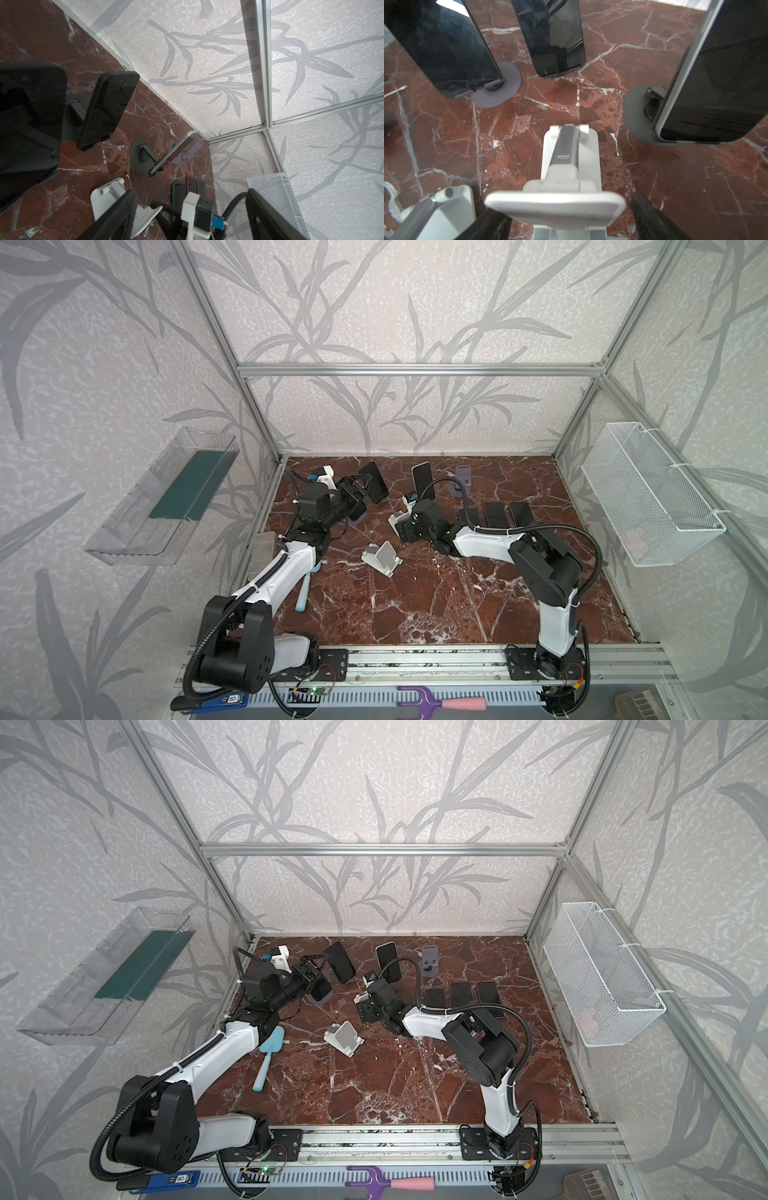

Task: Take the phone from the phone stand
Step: 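Move the right gripper to the empty white stand and grasp it, then carry the white stand toward the far wall beside the grey stand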

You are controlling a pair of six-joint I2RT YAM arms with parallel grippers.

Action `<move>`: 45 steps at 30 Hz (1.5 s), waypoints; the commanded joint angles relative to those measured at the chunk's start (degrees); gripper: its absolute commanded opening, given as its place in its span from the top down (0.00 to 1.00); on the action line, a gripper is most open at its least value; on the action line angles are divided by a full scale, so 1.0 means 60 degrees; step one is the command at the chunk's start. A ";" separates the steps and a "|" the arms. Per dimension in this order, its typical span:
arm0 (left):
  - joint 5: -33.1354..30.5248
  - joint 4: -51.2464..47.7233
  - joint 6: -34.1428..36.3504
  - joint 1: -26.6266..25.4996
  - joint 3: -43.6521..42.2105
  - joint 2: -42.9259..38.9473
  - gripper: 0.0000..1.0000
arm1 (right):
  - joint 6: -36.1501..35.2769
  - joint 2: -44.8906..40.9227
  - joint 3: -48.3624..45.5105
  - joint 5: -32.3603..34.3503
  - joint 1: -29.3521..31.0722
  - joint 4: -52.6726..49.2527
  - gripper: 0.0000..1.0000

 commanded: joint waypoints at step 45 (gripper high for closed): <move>0.0287 0.0907 -0.0222 0.0028 0.0067 0.0153 0.21 | -0.1554 -0.0566 0.1837 -0.0109 -0.5905 -0.0624 0.40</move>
